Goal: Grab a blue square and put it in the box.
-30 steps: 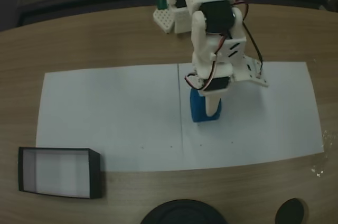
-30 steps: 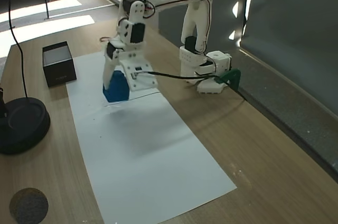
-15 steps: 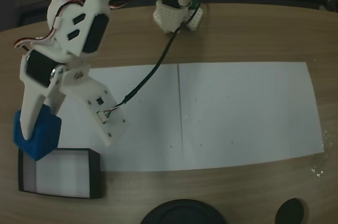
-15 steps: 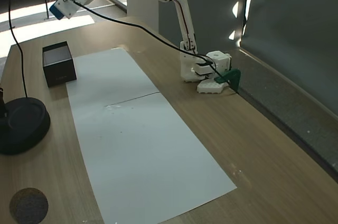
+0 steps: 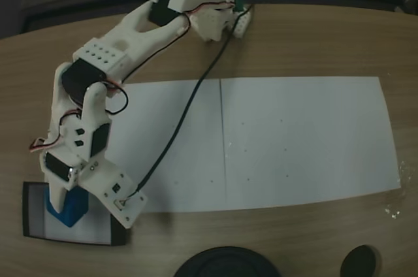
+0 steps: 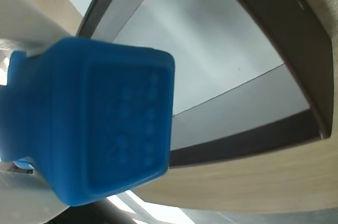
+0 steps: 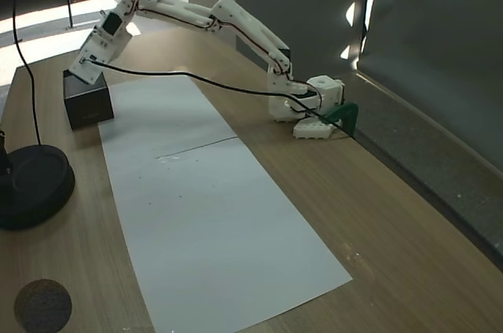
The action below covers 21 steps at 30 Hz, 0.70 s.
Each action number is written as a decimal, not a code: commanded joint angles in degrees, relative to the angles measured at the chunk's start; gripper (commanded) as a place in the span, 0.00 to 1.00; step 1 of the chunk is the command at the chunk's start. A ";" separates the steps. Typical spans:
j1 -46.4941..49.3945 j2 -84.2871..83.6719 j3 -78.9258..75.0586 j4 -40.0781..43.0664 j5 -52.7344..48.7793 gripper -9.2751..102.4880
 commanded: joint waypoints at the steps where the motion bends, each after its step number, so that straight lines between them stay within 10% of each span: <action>1: 0.18 1.41 -4.66 -1.32 -0.09 0.23; 13: -0.18 5.10 -5.98 6.33 0.44 0.36; 21: -8.88 24.17 -21.80 33.13 4.04 0.16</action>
